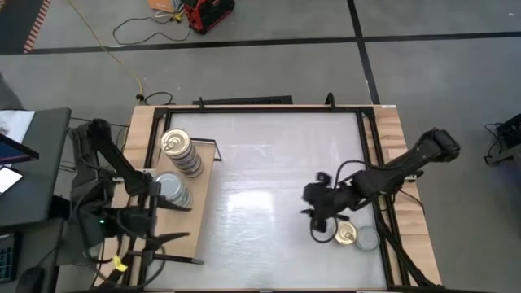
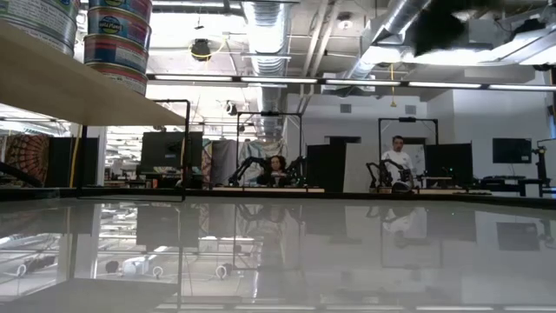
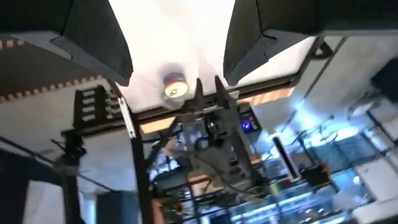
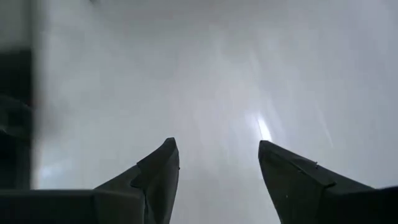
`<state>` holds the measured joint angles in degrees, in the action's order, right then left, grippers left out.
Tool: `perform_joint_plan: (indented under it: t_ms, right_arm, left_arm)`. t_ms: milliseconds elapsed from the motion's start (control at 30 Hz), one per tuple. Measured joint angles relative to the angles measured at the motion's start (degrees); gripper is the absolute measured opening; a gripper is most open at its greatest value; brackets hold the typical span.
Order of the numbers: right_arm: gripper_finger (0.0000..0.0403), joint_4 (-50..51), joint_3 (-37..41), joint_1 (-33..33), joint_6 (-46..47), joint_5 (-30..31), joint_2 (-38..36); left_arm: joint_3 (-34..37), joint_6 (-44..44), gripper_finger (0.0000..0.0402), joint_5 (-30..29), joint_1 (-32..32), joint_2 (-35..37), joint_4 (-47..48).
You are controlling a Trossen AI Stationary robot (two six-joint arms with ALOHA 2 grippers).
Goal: Stack canned seafood by type on shelf
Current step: Move the blue tuna can to the center of the table
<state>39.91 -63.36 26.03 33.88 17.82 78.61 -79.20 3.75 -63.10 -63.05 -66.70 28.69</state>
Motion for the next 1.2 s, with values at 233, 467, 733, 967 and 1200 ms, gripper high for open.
perform_joint_plan:
  t_ms: [233,467,733,967,1200]
  right_arm:
    - [0.0245,23.4,0.1,3.4,15.6,-8.9,-0.2]
    - [0.0245,28.7,0.1,10.0,18.8,-20.9,4.9]
    - [0.022,31.9,0.1,16.4,27.7,-30.6,9.9]
    - [0.0184,31.2,0.1,20.8,32.2,-31.4,13.6]
    - [0.0156,31.1,0.1,21.4,31.2,-31.2,17.9]
  left_arm:
    - [0.0,-0.7,0.024,-0.2,3.4,-2.6,-6.3]
    - [0.0,-5.8,0.024,-3.4,3.6,-3.8,-12.7]
    - [0.0,-5.0,0.024,-4.3,3.6,-3.7,-12.9]
    - [0.0,-8.1,0.024,-4.4,3.6,-3.6,-13.0]
    - [0.0,-9.4,0.024,-4.4,3.6,-3.6,-12.6]
